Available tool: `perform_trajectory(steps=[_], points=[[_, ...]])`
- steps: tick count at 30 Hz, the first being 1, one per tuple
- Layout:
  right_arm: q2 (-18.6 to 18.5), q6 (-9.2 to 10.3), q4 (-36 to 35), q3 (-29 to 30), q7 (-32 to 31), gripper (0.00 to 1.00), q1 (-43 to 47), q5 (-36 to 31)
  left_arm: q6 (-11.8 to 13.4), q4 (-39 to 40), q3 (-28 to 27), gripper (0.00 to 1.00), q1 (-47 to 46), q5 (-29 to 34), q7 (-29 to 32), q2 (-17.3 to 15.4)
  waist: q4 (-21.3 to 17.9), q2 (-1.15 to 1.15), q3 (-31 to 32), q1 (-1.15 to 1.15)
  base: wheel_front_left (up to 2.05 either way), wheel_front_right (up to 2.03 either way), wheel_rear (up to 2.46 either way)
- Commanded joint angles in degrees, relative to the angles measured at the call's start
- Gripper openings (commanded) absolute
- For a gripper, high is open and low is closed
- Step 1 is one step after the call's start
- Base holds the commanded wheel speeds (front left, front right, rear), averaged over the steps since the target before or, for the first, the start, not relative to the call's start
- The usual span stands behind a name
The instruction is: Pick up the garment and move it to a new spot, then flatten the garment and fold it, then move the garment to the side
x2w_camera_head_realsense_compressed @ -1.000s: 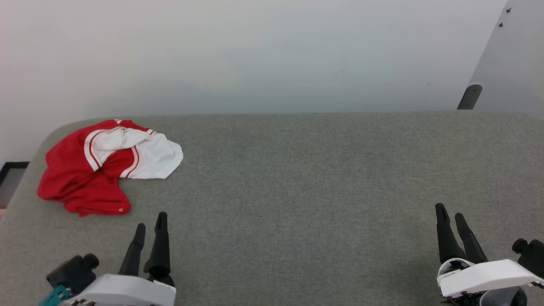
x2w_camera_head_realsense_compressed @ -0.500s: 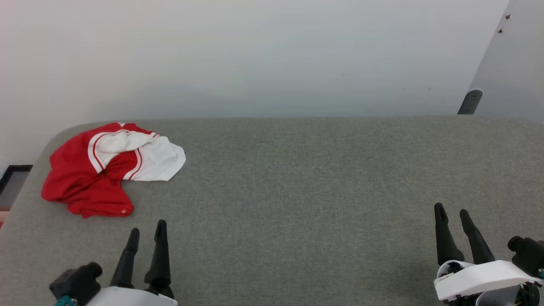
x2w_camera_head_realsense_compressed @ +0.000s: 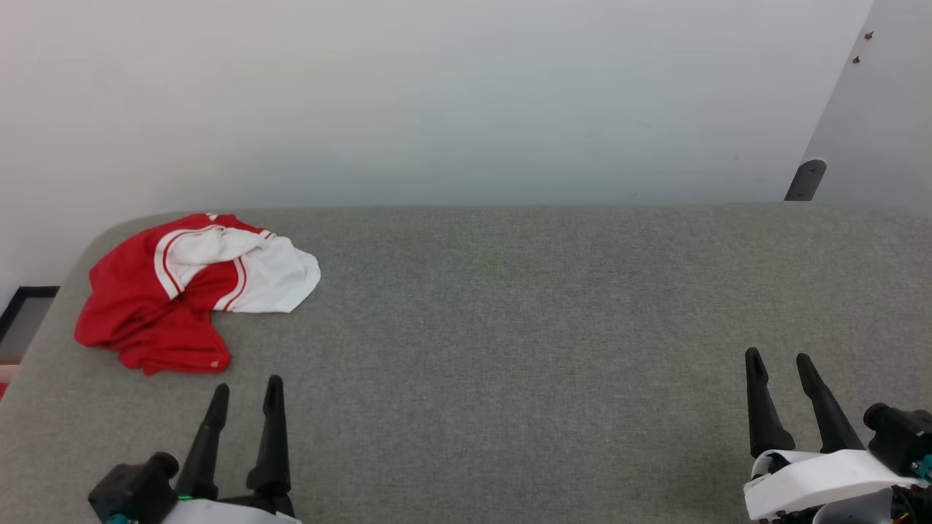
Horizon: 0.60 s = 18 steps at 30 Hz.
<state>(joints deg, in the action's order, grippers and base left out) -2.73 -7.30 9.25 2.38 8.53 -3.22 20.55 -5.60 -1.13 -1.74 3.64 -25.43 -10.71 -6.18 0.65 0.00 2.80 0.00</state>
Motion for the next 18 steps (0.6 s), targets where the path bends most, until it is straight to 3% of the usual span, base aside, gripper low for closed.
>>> perform_trajectory(steps=[1, 18], points=[[-0.2, -0.23, -0.6, 0.1, 0.4, 1.0, 0.1, -1.4, -0.4, 0.6, -0.2, 1.0, 0.3, 1.4, -0.5, 0.0, 0.0, 0.0, 0.0, 0.0, 0.0, 0.0, 0.0], [-0.2, -0.24, -1.6, 0.0, 2.1, 1.0, 0.5, -9.9, -1.5, 1.9, 0.1, 1.0, 1.5, 10.1, -2.5, -0.5, -0.2, 0.0, 0.7, 0.0, 0.0, 0.0, 0.0]])
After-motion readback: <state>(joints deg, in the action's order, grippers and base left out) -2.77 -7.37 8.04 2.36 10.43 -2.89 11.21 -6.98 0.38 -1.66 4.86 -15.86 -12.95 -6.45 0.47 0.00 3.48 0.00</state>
